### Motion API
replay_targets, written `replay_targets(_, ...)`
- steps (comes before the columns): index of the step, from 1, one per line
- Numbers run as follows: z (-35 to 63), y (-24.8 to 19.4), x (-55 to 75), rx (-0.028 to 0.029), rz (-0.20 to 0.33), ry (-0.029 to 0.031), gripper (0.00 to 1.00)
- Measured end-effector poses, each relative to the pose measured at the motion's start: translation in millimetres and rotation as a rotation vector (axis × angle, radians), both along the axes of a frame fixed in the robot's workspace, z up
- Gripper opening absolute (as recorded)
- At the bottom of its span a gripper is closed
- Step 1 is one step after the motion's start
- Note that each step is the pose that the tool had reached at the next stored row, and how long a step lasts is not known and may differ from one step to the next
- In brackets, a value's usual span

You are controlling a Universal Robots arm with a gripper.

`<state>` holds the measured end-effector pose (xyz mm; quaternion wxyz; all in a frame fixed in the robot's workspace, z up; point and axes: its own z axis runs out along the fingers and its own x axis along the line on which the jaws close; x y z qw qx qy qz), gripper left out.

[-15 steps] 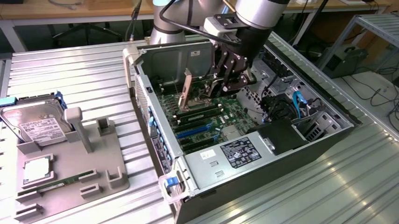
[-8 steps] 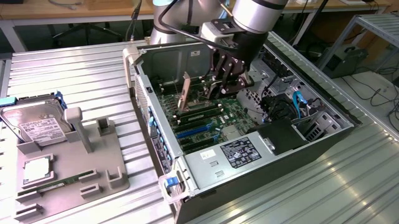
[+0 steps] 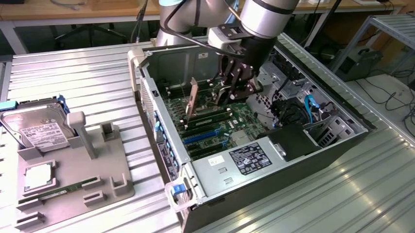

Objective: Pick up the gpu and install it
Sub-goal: 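Insert the gpu into the slot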

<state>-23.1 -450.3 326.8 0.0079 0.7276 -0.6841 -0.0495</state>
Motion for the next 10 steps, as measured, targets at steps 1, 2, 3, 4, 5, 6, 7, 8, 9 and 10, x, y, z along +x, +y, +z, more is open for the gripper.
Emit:
replay_targets(1, -0.2, 0.0, -0.5, -0.0003, 0.000, 0.0000, 0.28)
replay_targets(2, -0.1, 0.0, -1.0, -0.0008, 0.000, 0.0001, 0.28)
replay_targets(3, -0.4, 0.1, -1.5, -0.0016, 0.000, -0.0001, 0.28)
replay_targets(4, -0.7, 0.1, -2.1, -0.0057, 0.000, -0.0001, 0.28)
replay_targets(5, -1.1, 0.1, -2.7, -0.0131, 0.000, 0.0000, 0.28)
replay_targets(6, -1.5, 0.2, -3.0, -0.0198, -0.001, -0.0001, 0.28)
replay_targets(7, -1.8, 0.2, -3.3, -0.0268, -0.001, 0.0000, 0.28)
replay_targets(8, -2.3, 0.2, -3.4, -0.0316, -0.001, -0.0001, 0.28)
replay_targets(9, -3.0, 0.2, -3.3, -0.0333, -0.001, -0.0001, 0.28)
replay_targets(10, -3.8, 0.3, -3.3, -0.0335, -0.001, -0.0008, 0.28)
